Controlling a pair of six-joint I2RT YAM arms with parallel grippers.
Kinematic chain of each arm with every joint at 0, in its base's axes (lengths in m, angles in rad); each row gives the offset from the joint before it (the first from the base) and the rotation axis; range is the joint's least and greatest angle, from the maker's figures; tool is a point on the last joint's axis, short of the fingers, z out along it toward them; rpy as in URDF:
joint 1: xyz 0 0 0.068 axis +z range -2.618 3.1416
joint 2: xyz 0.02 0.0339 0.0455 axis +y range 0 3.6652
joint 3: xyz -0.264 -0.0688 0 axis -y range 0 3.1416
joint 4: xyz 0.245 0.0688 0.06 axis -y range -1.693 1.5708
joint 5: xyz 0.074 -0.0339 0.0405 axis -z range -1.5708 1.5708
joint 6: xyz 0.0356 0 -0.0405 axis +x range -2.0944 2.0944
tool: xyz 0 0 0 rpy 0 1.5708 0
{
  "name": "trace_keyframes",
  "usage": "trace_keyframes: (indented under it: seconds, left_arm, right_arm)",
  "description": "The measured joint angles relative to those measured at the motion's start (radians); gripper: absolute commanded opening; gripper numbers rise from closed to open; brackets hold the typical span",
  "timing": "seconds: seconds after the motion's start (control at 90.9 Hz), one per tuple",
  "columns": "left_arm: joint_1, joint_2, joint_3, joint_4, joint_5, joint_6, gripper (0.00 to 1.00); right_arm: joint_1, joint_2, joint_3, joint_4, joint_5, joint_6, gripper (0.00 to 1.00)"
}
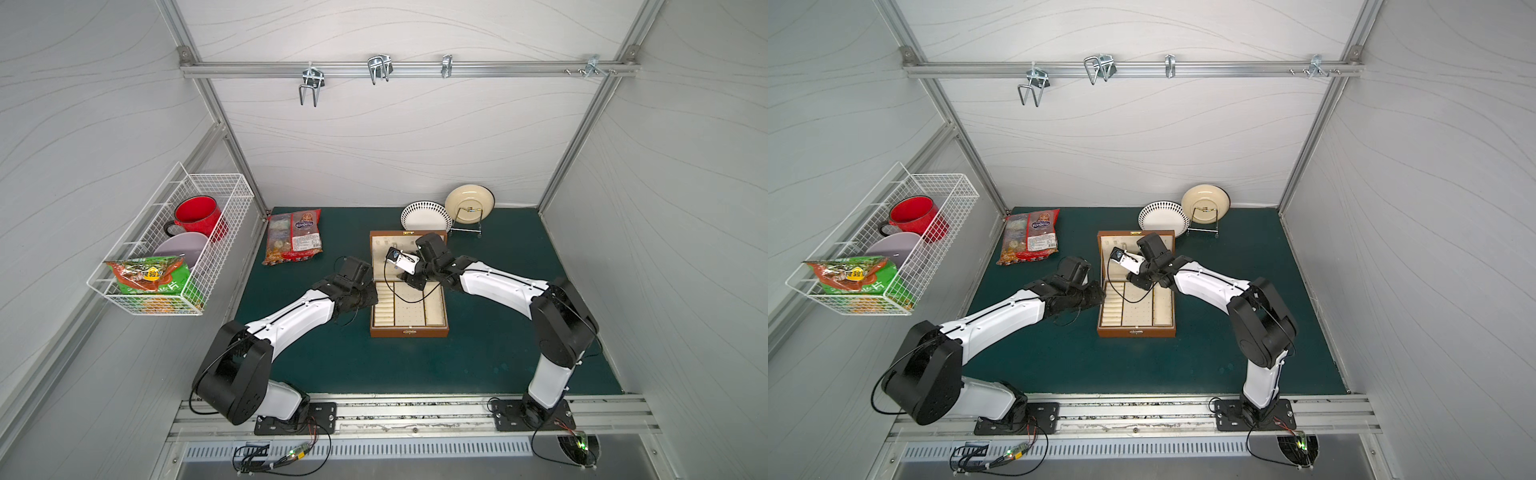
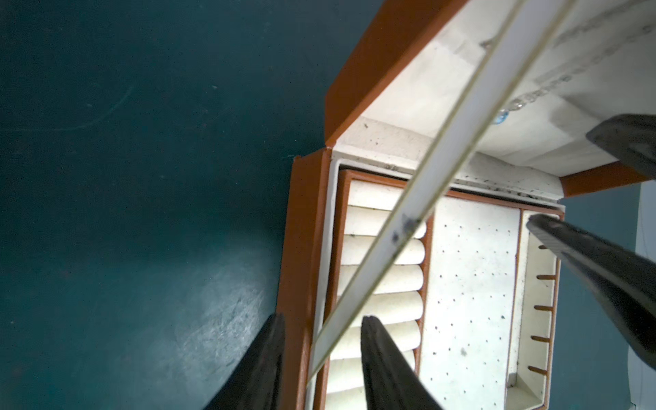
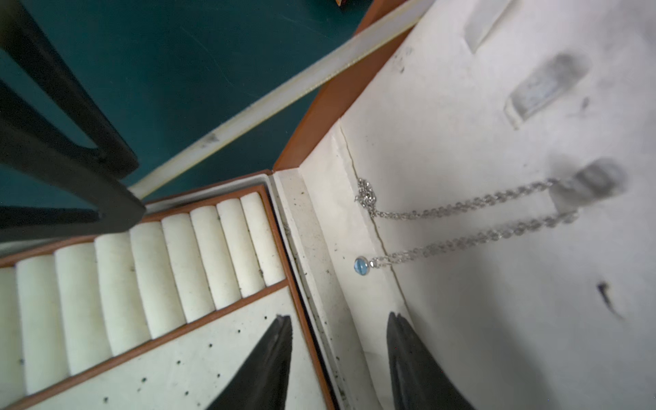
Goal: Put jewelry chain into jewelry box
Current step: Adjust the necklace in the storage slot.
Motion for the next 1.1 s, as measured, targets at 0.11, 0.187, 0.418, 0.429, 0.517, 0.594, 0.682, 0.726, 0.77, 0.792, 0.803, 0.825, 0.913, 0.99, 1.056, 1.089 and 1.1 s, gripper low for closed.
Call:
trace_keyframes:
  seconds: [0.11,0.187,0.418,0.429,0.517,0.594,0.682,0.726,0.77,0.792,0.803,0.825,0.913,0.99,1.056,1.089,1.1]
  left_arm:
    - [0.0,0.008,-0.008,0.013,0.005,-0.008,0.42]
    - [0.0,0.013,-0.015,0.024,0.009,-0.014,0.42]
    - [0.0,0.017,-0.071,0.058,0.018,-0.028,0.47]
    - [0.0,0.016,-0.074,0.061,0.019,-0.029,0.48]
    - [0.0,0.01,-0.093,0.09,0.028,-0.034,0.48]
    - [0.0,-0.001,-0.11,0.108,0.032,-0.041,0.47]
    - [0.0,-0.006,-0.119,0.12,0.034,-0.046,0.47]
    - [0.0,-0.007,-0.121,0.122,0.034,-0.046,0.47]
    - [0.0,-0.008,-0.121,0.122,0.034,-0.046,0.47]
    - [0.0,-0.008,-0.121,0.122,0.034,-0.046,0.47]
    - [0.0,-0.008,-0.121,0.122,0.034,-0.046,0.47]
    - [0.0,-0.008,-0.121,0.122,0.034,-0.046,0.47]
    - [0.0,-0.009,-0.121,0.122,0.034,-0.046,0.46]
    - [0.0,-0.009,-0.121,0.122,0.034,-0.046,0.46]
    - [0.0,-0.009,-0.121,0.122,0.034,-0.046,0.46]
    - [0.0,-0.009,-0.121,0.122,0.034,-0.045,0.46]
    - [0.0,-0.009,-0.121,0.122,0.034,-0.046,0.46]
  right_arm:
    - [-0.005,0.012,0.0,0.015,0.002,-0.026,0.46]
    - [-0.005,0.015,0.0,0.031,0.003,-0.036,0.47]
    - [-0.005,0.015,0.0,0.067,0.006,-0.052,0.47]
    - [-0.005,0.015,0.0,0.068,0.006,-0.052,0.47]
    - [-0.006,0.015,0.0,0.076,0.006,-0.054,0.47]
    - [-0.01,0.016,0.0,0.081,0.005,-0.056,0.47]
    - [-0.01,0.019,0.0,0.084,0.005,-0.06,0.46]
    - [-0.011,0.023,0.0,0.085,0.005,-0.063,0.46]
    - [-0.011,0.03,0.0,0.085,0.005,-0.063,0.46]
    - [-0.011,0.033,0.001,0.085,0.005,-0.064,0.46]
    - [-0.011,0.036,0.002,0.084,0.005,-0.064,0.46]
    - [-0.011,0.04,0.003,0.084,0.005,-0.067,0.46]
    - [-0.011,0.055,0.012,0.08,0.005,-0.072,0.45]
    - [-0.011,0.06,0.018,0.079,0.004,-0.079,0.44]
    - [-0.011,0.065,0.024,0.077,0.004,-0.081,0.43]
    - [-0.011,0.066,0.027,0.077,0.003,-0.082,0.41]
    - [-0.011,0.067,0.028,0.076,0.002,-0.084,0.41]
